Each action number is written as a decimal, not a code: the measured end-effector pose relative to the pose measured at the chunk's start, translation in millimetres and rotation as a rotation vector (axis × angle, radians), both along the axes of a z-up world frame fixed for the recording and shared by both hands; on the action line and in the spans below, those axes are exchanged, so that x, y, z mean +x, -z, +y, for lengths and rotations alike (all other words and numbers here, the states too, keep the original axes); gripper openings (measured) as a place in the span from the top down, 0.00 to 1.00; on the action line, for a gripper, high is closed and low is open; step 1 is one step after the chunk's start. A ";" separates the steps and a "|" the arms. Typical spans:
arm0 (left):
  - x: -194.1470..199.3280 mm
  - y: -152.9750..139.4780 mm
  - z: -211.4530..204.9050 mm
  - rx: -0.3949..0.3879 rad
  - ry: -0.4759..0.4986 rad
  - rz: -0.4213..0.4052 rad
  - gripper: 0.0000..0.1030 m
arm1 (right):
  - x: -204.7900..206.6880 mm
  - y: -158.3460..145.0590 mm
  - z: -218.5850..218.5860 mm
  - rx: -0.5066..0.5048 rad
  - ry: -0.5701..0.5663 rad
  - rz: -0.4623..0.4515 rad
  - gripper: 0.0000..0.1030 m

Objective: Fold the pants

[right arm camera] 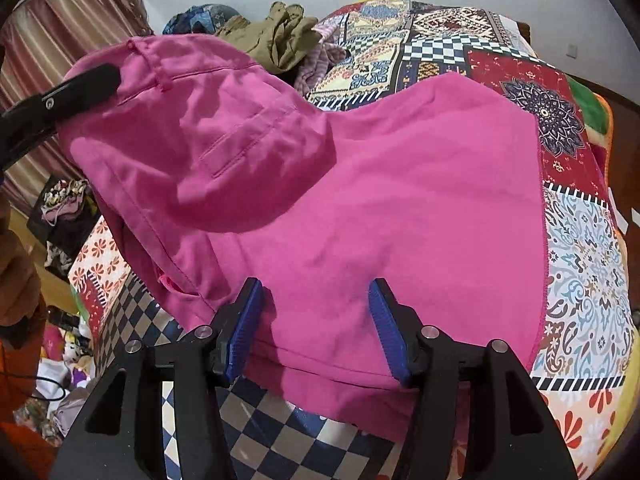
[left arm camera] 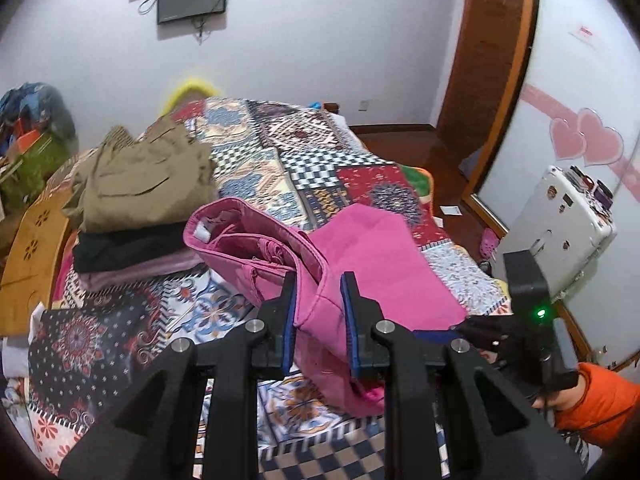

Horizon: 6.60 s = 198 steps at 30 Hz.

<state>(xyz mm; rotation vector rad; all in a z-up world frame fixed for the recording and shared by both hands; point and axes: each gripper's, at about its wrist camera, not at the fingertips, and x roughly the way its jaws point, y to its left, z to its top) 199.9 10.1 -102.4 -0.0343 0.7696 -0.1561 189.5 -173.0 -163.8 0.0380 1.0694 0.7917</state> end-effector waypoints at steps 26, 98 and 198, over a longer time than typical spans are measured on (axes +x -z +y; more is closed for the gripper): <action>36.3 0.5 -105.9 0.002 0.259 0.052 0.81 | -18.9 4.7 -62.3 0.049 0.158 -0.012 0.48; 85.0 12.4 -159.2 0.008 0.332 0.111 0.45 | -34.5 -5.4 -131.1 0.074 0.363 -0.083 0.43; -0.4 55.9 90.9 -0.079 -0.119 0.315 0.12 | 11.4 -62.5 -45.0 0.027 0.186 -0.165 0.26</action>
